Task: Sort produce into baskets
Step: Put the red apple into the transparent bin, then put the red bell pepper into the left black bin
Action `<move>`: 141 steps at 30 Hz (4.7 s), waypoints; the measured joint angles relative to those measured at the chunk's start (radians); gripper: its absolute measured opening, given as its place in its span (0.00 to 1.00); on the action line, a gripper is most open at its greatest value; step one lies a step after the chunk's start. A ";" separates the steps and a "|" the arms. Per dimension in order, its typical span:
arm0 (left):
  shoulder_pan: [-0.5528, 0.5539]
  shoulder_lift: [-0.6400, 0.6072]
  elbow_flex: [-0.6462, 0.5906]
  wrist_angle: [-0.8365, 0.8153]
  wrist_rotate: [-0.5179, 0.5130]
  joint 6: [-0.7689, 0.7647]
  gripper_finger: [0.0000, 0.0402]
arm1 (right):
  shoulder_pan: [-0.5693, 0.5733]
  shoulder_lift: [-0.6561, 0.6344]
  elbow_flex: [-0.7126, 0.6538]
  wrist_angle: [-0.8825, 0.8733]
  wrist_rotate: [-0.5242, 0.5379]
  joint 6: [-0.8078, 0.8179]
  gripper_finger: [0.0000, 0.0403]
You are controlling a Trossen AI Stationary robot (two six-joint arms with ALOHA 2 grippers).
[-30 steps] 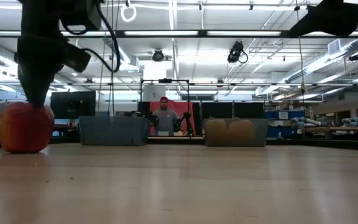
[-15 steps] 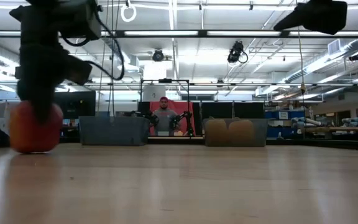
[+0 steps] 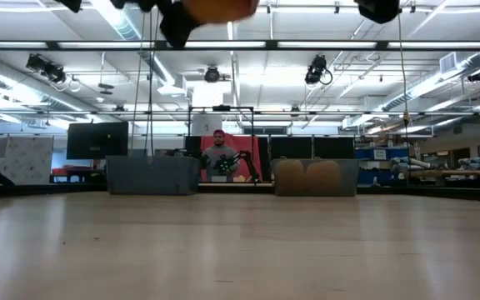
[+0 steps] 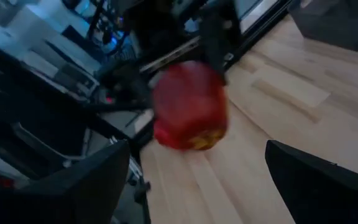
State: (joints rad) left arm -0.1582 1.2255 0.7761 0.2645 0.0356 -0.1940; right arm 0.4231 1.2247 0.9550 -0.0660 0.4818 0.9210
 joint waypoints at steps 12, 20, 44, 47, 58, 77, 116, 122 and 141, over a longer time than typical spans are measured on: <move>-0.014 0.067 0.000 0.236 -0.112 0.248 0.91 | -0.154 0.001 0.000 0.072 -0.194 0.179 0.99; -0.014 0.181 0.000 0.424 -0.151 0.248 0.91 | -0.225 0.001 0.000 0.116 -0.327 0.126 0.99; -0.011 0.305 0.040 0.581 -0.165 0.054 0.93 | -0.244 0.089 0.000 0.183 -0.453 0.141 0.85; -0.003 0.305 0.046 0.490 -0.157 -0.060 0.98 | -0.245 0.052 0.000 0.087 -0.444 0.112 0.85; -0.003 0.217 0.040 0.029 -0.077 -0.156 0.98 | -0.186 -0.138 0.002 -0.534 -0.745 0.190 0.85; 0.015 0.162 0.039 -0.386 -0.070 -0.518 0.98 | 0.429 -0.014 0.000 -0.877 -0.886 0.500 0.96; -0.063 0.015 0.198 -1.211 0.118 -0.602 0.98 | 0.360 -0.015 0.324 -1.146 -0.344 0.457 0.90; -0.181 0.003 0.258 -1.328 0.101 -0.786 0.98 | 0.308 -0.014 0.296 -0.998 -0.232 0.372 0.90; -0.495 0.053 0.253 -1.276 0.062 -1.241 0.98 | 0.182 -0.006 0.288 -0.868 -0.113 0.118 0.90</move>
State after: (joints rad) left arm -0.6537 1.2787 1.0290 -1.0112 0.0972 -1.4355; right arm 0.6048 1.2186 1.2434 -0.9344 0.3687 1.0389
